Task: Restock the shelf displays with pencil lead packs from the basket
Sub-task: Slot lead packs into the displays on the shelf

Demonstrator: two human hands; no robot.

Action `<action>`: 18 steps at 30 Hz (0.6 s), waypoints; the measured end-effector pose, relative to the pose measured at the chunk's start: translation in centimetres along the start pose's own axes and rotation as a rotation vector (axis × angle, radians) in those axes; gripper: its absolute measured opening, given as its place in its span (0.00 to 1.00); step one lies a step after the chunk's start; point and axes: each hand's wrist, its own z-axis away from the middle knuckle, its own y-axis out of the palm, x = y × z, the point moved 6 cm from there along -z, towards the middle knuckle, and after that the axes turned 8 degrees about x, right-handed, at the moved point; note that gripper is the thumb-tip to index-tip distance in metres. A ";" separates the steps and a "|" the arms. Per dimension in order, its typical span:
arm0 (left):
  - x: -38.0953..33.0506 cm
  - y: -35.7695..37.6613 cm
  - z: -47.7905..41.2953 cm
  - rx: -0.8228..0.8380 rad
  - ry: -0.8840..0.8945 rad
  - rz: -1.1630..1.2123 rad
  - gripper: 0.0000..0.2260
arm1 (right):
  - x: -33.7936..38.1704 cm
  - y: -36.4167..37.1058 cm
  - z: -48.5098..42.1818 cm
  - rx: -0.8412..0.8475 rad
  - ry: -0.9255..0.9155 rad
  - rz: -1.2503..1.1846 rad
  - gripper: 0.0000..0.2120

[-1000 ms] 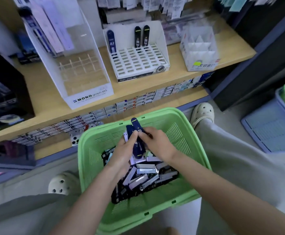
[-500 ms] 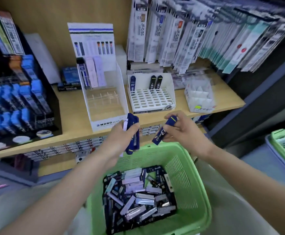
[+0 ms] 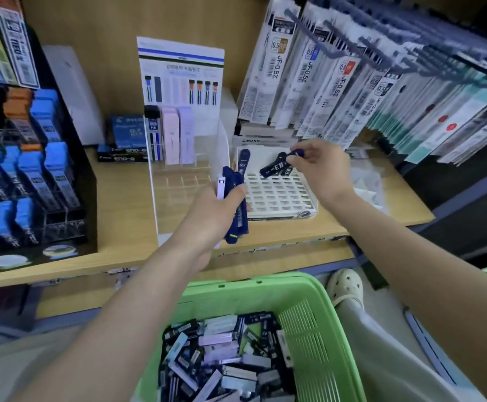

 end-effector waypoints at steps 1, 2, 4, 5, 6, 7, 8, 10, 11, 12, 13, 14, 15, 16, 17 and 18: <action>0.0 0.0 -0.3 0.001 0.000 0.011 0.07 | 0.0 0.4 -0.7 -0.002 -0.009 0.019 0.07; -0.1 -0.1 -0.5 0.001 -0.002 0.020 0.06 | 0.0 0.7 -1.3 0.003 -0.019 0.041 0.07; -0.2 -0.3 -0.8 0.000 -0.007 0.041 0.06 | -0.1 1.5 -2.4 0.017 -0.030 0.081 0.06; -0.2 -0.3 -1.0 -0.003 -0.010 0.051 0.07 | -0.2 1.9 -2.9 0.024 -0.028 0.092 0.06; -0.3 -0.4 -1.0 -0.008 -0.013 0.062 0.07 | -0.3 2.4 -3.4 0.033 -0.025 0.104 0.05; -0.3 -0.5 -1.2 -0.014 -0.017 0.073 0.08 | -0.4 2.8 -3.8 0.043 -0.021 0.125 0.05; -0.3 -0.6 -1.3 -0.018 -0.021 0.081 0.08 | -0.4 3.2 -4.1 0.054 -0.019 0.152 0.05; -0.3 -0.9 -1.5 -0.023 -0.025 0.099 0.07 | -0.5 4.1 -4.4 0.087 -0.014 0.201 0.06; -0.2 -1.0 -1.7 -0.024 -0.026 0.109 0.06 | -0.5 4.5 -4.5 0.108 -0.017 0.223 0.07; -0.2 -1.2 -1.7 -0.026 -0.028 0.114 0.06 | -0.4 4.8 -4.6 0.129 -0.023 0.247 0.07; -0.1 -1.5 -1.8 -0.033 -0.032 0.117 0.05 | -0.2 5.0 -4.7 0.148 -0.032 0.278 0.07; 0.0 -1.7 -1.8 -0.043 -0.036 0.119 0.05 | 0.0 5.1 -4.9 0.168 -0.043 0.315 0.07; 0.0 -2.0 -1.8 -0.052 -0.037 0.117 0.06 | 0.3 5.1 -5.1 0.195 -0.054 0.356 0.07; 0.1 -2.2 -1.8 -0.058 -0.039 0.112 0.06 | 0.5 5.1 -5.2 0.231 -0.064 0.399 0.08; 0.2 -2.3 -1.9 -0.061 -0.043 0.110 0.05 | 0.6 5.2 -5.4 0.274 -0.075 0.442 0.08; 0.2 -2.4 -1.9 -0.063 -0.049 0.113 0.05 | 0.8 5.3 -5.5 0.315 -0.089 0.478 0.09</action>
